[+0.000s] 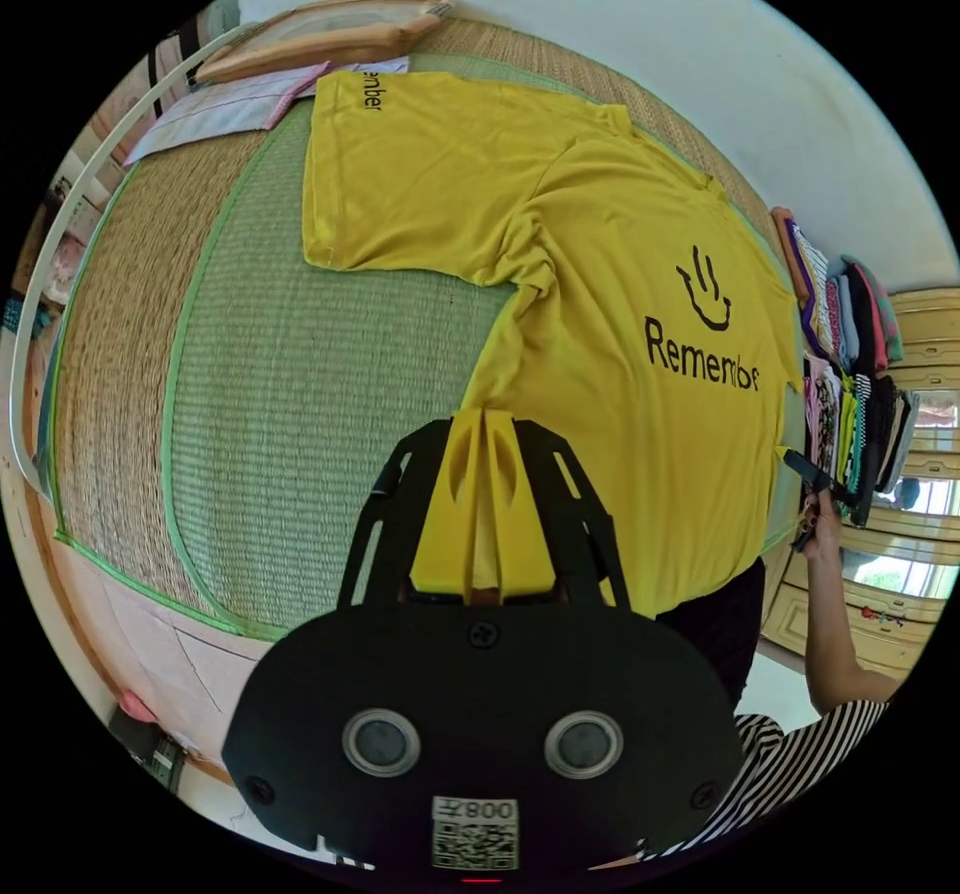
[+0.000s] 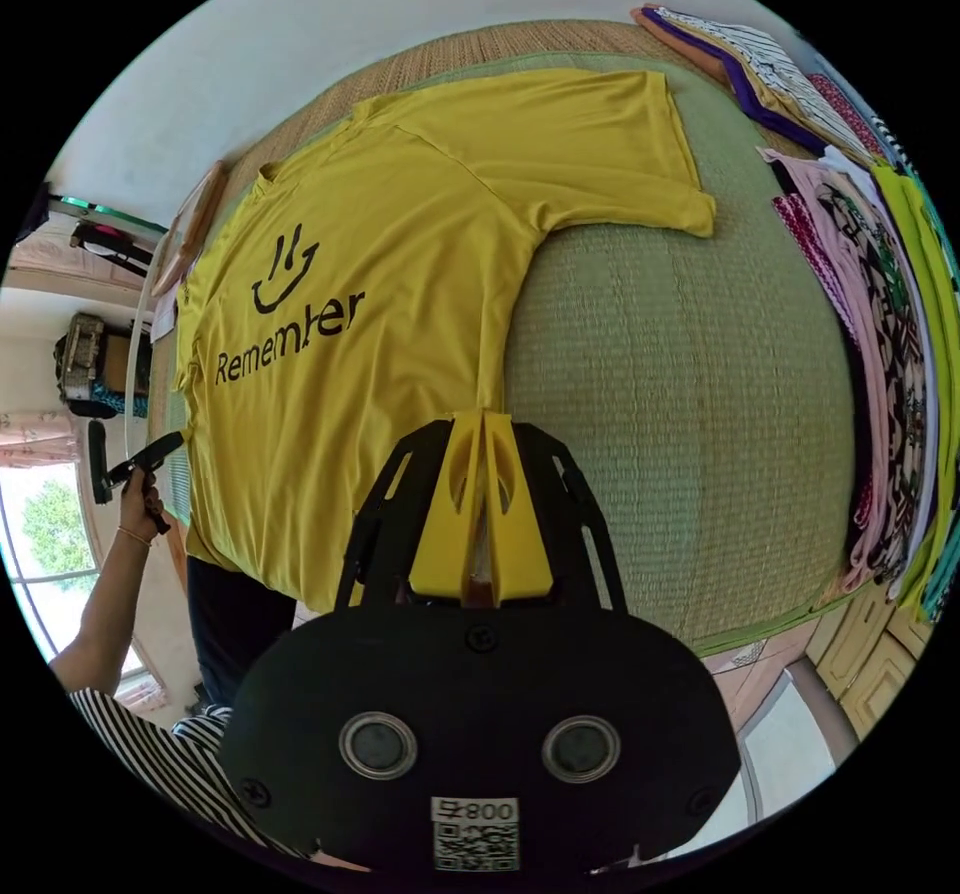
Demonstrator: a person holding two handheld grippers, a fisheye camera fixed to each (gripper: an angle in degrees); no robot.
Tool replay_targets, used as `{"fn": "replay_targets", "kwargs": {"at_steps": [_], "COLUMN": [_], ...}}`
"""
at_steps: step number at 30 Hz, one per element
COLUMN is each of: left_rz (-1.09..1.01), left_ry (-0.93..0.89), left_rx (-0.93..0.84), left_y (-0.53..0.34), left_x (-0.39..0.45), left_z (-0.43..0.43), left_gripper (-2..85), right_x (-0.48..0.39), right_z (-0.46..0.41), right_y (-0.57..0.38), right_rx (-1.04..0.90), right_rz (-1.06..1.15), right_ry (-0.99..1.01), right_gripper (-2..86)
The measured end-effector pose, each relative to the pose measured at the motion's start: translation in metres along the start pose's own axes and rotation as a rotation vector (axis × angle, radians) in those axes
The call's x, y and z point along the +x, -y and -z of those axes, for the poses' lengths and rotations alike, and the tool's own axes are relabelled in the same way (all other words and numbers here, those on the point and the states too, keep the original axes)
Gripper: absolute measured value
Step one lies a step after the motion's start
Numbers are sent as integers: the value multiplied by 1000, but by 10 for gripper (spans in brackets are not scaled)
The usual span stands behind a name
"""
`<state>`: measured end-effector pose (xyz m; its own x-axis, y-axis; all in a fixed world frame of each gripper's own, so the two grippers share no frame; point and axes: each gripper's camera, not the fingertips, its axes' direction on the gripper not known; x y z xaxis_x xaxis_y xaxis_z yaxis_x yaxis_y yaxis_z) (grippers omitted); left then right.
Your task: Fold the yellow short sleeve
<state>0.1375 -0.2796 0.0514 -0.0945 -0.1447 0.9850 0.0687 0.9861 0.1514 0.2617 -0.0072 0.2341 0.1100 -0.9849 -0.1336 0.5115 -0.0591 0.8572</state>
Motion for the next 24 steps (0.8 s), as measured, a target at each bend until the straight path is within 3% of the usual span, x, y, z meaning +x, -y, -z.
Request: {"fn": "replay_targets", "kwargs": {"at_steps": [10,17,24], "left_rz": [30,49,42], "left_ry": [-51,-60,-55], "left_rx": [25,35,-5], "left_y": [-35,-59,-75], "left_x": [-11,-22,-23], "left_z": [-4,-13,-36], "left_gripper": [21,58,24], "right_x": [34,17,20], "right_z": [-8,-45,-73], "right_y": [-1,-52,-70], "right_rx": [20,-50,-105], "right_rz": [-17,23,-5], "right_ry": [46,144,88], "right_gripper": [14,79,24]}}
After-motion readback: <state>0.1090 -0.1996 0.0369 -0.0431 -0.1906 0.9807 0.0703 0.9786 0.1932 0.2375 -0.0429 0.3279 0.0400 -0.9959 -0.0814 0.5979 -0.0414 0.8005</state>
